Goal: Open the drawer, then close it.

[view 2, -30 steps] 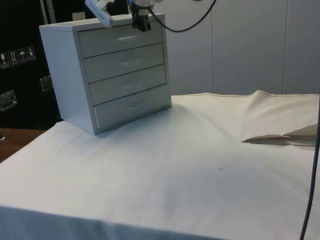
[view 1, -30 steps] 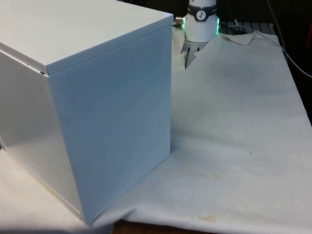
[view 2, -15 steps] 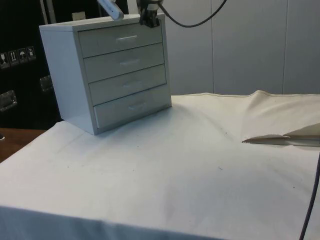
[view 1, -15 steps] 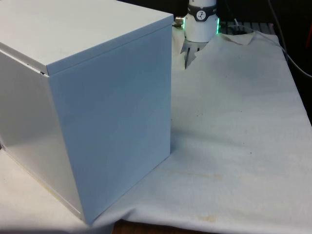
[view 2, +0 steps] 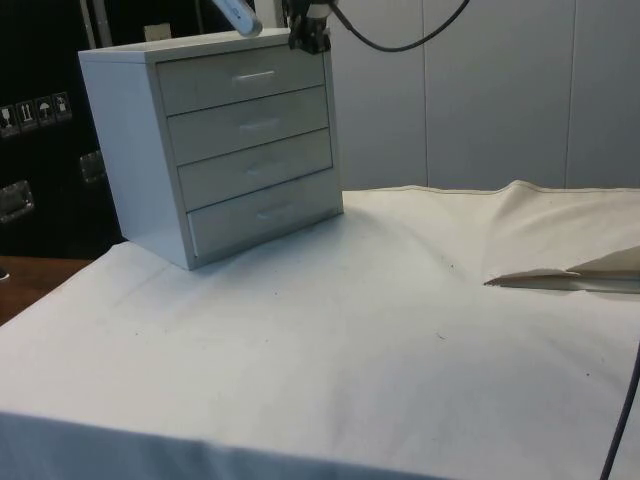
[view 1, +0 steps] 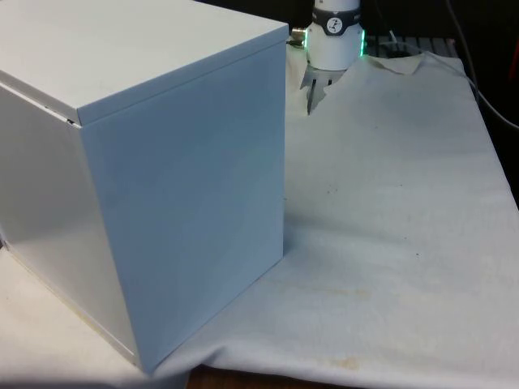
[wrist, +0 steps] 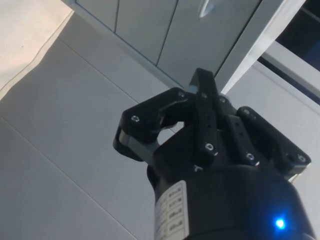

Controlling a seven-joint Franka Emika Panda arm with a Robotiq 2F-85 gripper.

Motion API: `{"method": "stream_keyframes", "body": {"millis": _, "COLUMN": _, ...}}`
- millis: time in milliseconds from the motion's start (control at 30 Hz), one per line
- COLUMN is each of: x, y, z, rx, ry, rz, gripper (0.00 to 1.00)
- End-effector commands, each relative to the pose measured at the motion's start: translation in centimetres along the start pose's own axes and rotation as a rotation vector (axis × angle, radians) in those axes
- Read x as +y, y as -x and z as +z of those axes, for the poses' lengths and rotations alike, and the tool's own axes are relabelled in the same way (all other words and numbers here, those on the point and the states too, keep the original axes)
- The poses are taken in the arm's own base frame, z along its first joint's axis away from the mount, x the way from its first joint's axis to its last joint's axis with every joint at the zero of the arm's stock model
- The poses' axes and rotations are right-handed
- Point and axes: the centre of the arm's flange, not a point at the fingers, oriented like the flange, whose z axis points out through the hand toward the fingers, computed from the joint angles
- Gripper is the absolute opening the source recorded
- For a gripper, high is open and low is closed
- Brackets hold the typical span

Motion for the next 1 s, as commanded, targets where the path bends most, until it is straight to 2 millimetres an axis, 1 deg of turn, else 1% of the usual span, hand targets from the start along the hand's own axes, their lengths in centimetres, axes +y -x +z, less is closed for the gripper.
{"method": "stream_keyframes", "body": {"millis": 0, "x": 0.06, "y": -0.1, "z": 0.06, "rx": 0.0, "ry": 0.002, "rz": -0.001, "gripper": 0.0}}
{"method": "stream_keyframes", "body": {"millis": 367, "x": 0.0, "y": -0.03, "z": 0.46, "rx": 0.012, "ry": -0.044, "rz": 0.025, "gripper": 0.0}}
{"method": "stream_keyframes", "body": {"millis": 400, "x": 0.07, "y": 0.03, "z": 0.24, "rx": 0.005, "ry": -0.024, "rz": 0.024, "gripper": 0.0}}
{"method": "stream_keyframes", "body": {"millis": 467, "x": -0.04, "y": 0.03, "z": 0.68, "rx": 0.015, "ry": -0.062, "rz": 0.034, "gripper": 0.0}}
{"method": "stream_keyframes", "body": {"millis": 667, "x": 0.01, "y": 0.03, "z": 0.88, "rx": 0.022, "ry": -0.097, "rz": 0.051, "gripper": 0.0}}
{"method": "stream_keyframes", "body": {"millis": 700, "x": 0.16, "y": 0.04, "z": 0.73, "rx": 0.013, "ry": -0.078, "rz": 0.053, "gripper": 0.0}}
{"method": "stream_keyframes", "body": {"millis": 767, "x": 0.02, "y": 0.06, "z": 0.95, "rx": 0.025, "ry": -0.115, "rz": 0.06, "gripper": 0.0}}
{"method": "stream_keyframes", "body": {"millis": 933, "x": -0.37, "y": -0.05, "z": 0.47, "rx": 0.033, "ry": -0.154, "rz": 0.075, "gripper": 0.0}}
{"method": "stream_keyframes", "body": {"millis": 967, "x": -0.09, "y": -0.12, "z": 0.6, "rx": 0.027, "ry": -0.137, "rz": 0.078, "gripper": 0.0}}
